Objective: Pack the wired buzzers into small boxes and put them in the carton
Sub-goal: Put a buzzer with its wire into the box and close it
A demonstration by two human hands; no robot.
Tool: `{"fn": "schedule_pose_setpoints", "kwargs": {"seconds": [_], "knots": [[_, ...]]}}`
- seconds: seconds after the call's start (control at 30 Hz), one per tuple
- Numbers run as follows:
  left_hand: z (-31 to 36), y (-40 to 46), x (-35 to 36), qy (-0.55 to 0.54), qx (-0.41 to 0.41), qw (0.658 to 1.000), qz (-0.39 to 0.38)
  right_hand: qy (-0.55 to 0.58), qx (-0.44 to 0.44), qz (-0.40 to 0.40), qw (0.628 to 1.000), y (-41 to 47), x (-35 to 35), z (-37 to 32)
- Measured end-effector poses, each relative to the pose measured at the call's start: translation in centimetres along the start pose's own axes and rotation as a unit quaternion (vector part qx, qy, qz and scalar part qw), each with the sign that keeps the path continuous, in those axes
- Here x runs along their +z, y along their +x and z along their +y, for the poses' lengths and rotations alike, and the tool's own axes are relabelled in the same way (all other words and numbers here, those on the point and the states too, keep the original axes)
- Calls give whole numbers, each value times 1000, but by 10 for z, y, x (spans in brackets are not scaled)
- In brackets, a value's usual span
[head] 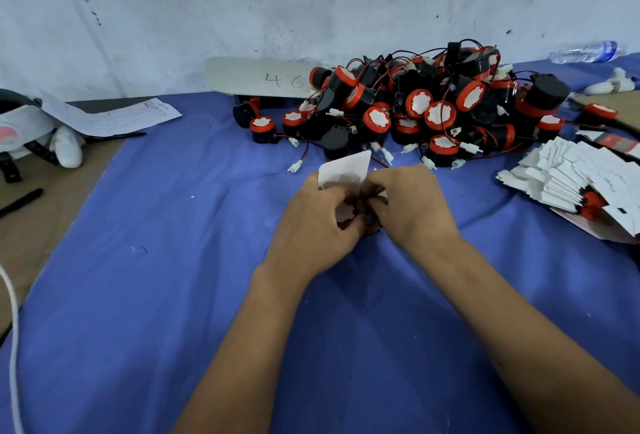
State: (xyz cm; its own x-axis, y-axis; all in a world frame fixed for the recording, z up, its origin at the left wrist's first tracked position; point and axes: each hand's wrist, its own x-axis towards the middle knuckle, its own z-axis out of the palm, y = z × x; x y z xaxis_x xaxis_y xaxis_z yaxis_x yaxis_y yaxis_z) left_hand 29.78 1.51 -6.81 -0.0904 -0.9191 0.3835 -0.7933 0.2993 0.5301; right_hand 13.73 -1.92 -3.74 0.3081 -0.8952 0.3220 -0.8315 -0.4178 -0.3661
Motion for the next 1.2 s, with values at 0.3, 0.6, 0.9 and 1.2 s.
{"fn": "schedule_pose_setpoints", "kwargs": {"seconds": [0.3, 0.6, 0.9, 1.2], "knots": [[-4, 0, 2, -42, 7, 999, 24, -8, -57, -78, 995, 10, -12, 1], [-4, -3, 1, -111, 31, 992, 49, -85, -27, 39, 995, 8, 0, -7], [-3, -10, 3, -268, -37, 961, 62, 225, 195, 22, 954, 13, 19, 20], [-1, -8, 11, -421, -116, 896, 80, 242, 38, 84, 966, 2, 30, 20]]}}
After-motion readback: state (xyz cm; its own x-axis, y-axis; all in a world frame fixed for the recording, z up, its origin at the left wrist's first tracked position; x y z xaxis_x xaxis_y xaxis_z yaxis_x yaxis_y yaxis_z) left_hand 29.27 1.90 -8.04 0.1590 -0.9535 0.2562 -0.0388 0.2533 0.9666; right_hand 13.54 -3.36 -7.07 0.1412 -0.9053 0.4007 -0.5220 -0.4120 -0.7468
